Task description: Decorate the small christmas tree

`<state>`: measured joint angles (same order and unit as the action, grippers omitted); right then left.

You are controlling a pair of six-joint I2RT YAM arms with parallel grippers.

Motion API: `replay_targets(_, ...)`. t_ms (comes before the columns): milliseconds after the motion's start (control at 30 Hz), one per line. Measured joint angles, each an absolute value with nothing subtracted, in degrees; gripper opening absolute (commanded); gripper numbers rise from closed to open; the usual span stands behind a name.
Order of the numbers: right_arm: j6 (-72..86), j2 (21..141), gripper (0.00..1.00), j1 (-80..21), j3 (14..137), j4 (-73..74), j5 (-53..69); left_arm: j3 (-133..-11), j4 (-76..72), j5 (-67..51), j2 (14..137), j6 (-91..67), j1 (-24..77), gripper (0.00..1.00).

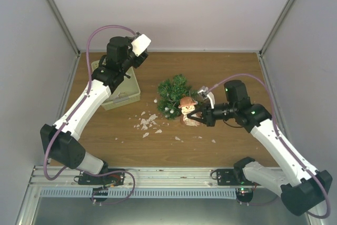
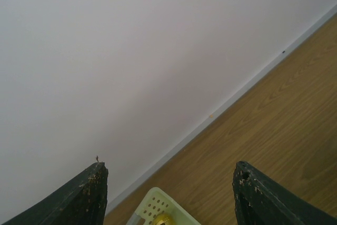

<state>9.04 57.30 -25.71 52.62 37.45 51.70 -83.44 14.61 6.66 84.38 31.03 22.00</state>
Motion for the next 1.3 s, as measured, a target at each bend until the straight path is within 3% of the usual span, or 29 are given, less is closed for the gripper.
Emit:
replay_targets(67,8.8,56.8,0.02,-25.7,54.5,37.5,52.9,-83.4,14.6,6.7,84.4,31.0,22.0,0.68)
replay_targets(400,6.2,56.6,0.01,-25.7,58.7,39.6,52.2,-83.4,14.6,6.6,84.6,30.7,22.0,0.99)
replay_targets(1300,6.2,58.8,0.01,-25.0,49.1,37.7,44.8,-83.4,14.9,6.2,84.6,30.6,22.0,0.99)
